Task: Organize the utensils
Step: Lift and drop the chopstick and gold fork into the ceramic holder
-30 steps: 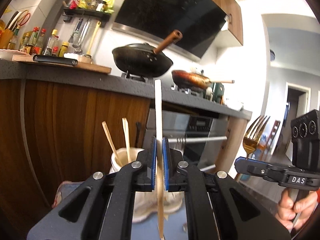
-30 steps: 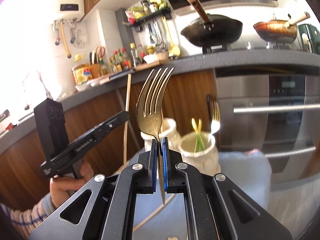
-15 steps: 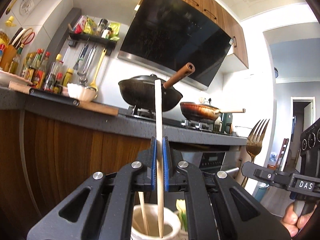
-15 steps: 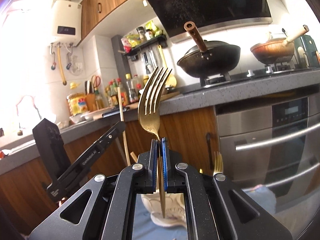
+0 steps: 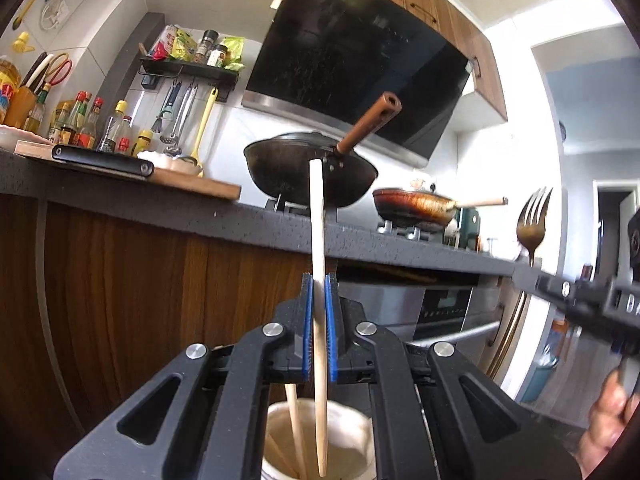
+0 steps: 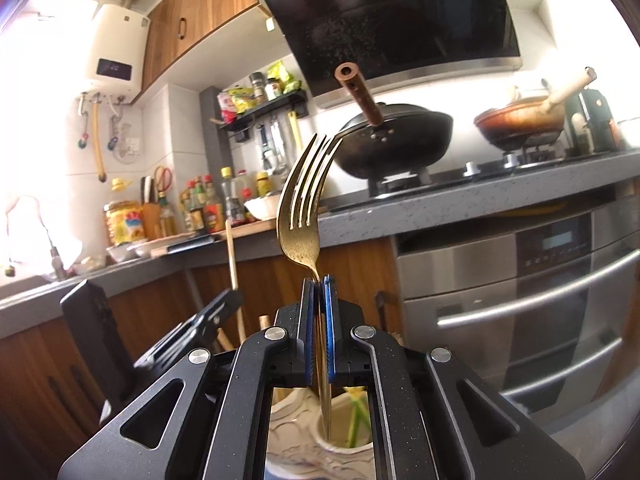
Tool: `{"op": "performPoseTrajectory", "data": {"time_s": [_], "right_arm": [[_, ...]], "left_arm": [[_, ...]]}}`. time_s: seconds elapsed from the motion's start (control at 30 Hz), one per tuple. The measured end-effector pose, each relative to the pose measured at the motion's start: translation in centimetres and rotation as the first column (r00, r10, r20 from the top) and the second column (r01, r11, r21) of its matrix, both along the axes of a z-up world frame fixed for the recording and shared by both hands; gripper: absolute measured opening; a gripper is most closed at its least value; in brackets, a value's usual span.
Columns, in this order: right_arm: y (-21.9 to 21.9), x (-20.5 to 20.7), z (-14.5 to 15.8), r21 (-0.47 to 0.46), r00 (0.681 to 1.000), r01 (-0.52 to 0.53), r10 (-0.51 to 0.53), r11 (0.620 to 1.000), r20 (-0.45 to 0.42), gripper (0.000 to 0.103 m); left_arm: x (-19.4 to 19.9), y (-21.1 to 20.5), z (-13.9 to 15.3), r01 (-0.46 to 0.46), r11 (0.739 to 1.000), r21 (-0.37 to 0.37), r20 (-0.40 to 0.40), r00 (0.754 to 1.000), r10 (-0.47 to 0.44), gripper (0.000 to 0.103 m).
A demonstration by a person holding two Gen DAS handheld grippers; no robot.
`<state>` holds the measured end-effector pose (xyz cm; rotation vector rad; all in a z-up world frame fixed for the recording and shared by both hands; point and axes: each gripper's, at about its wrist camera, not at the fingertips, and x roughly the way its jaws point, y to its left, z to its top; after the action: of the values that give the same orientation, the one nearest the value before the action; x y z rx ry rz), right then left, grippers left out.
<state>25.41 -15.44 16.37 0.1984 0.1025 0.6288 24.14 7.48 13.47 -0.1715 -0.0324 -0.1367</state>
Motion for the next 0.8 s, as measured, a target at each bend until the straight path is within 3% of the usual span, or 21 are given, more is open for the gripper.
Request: {"op": "performPoseTrajectory", "data": {"time_s": [0.3,0.8], "right_arm": [[0.6,1.6,-2.1,-0.077,0.999,0.041,-0.043,0.996,-0.033,0.006],[2.9,4.1,-6.3,-0.186,0.985,-0.010,-0.022,0.982,-0.169,0.006]], "left_arm": [[-0.7,-0.9,-2.5,-0.006,0.999,0.035,-0.085,0.996,0.009,0.006],[0.9,-1.8,-3.9,-0.022,0.995,0.093,-0.257,0.965,0.046,0.006]]}}
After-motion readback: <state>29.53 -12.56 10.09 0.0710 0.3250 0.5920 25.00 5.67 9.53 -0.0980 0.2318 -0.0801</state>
